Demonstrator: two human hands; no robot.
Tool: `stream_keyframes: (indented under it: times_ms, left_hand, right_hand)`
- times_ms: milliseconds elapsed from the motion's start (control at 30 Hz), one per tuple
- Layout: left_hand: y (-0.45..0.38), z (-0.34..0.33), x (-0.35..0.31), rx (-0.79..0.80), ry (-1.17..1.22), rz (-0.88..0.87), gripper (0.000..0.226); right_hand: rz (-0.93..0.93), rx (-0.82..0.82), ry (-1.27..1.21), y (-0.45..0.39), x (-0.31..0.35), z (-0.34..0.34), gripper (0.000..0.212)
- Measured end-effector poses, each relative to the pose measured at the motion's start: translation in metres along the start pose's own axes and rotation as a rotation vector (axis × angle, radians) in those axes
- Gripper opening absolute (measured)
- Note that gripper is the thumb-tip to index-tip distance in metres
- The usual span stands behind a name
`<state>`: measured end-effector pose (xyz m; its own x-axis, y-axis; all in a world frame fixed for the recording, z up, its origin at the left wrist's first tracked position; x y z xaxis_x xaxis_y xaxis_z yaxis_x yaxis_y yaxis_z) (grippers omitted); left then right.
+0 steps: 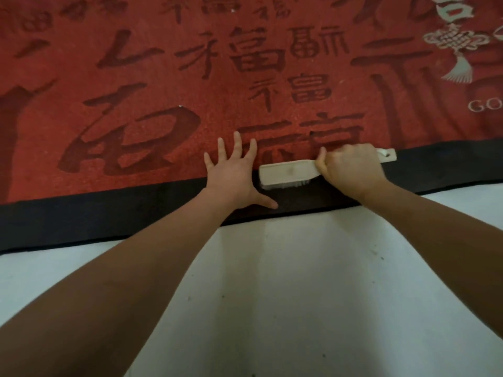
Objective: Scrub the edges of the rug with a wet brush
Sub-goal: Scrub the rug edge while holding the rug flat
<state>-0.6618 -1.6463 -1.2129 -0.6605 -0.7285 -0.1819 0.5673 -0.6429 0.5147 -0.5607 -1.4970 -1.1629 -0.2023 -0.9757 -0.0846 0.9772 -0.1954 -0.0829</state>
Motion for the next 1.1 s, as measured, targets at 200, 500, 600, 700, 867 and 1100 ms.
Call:
stream_keyframes:
  times_ms: [200, 500, 600, 700, 867, 1100]
  left_hand:
    - [0.001, -0.001, -0.001, 0.004, -0.009, -0.019, 0.142]
    - [0.0, -0.004, -0.002, 0.021, -0.025, -0.023, 0.143]
    - [0.001, -0.003, -0.001, 0.018, -0.025, -0.027, 0.143]
    - [0.001, -0.004, -0.001, 0.017, -0.035, -0.027, 0.143]
    - [0.0, -0.004, -0.002, 0.031, -0.036, -0.008, 0.144]
    - [0.006, 0.0, -0.005, 0.067, -0.02, 0.028, 0.141]
  right_hand:
    - [0.225, -0.001, 0.0, -0.029, 0.098, 0.005, 0.007]
    - [-0.003, -0.174, 0.034, -0.016, 0.033, 0.008, 0.036]
    - [0.135, -0.067, -0.008, -0.018, 0.054, 0.009, 0.02]
    - [0.169, 0.03, 0.077, 0.002, -0.004, -0.002, 0.031]
    - [0.125, -0.014, 0.191, 0.008, 0.017, -0.004, 0.022]
    - [0.07, 0.161, 0.234, 0.031, -0.046, -0.004, 0.026]
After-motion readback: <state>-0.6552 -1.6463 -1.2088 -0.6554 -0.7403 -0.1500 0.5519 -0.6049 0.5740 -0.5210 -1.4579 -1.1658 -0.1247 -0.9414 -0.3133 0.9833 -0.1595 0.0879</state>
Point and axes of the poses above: each hand's wrist, its own y-axis away from the middle knuckle, its own z-axis out of the back of the hand, x = y × z, the point moved 8 cm from there along -y, towards the middle knuckle
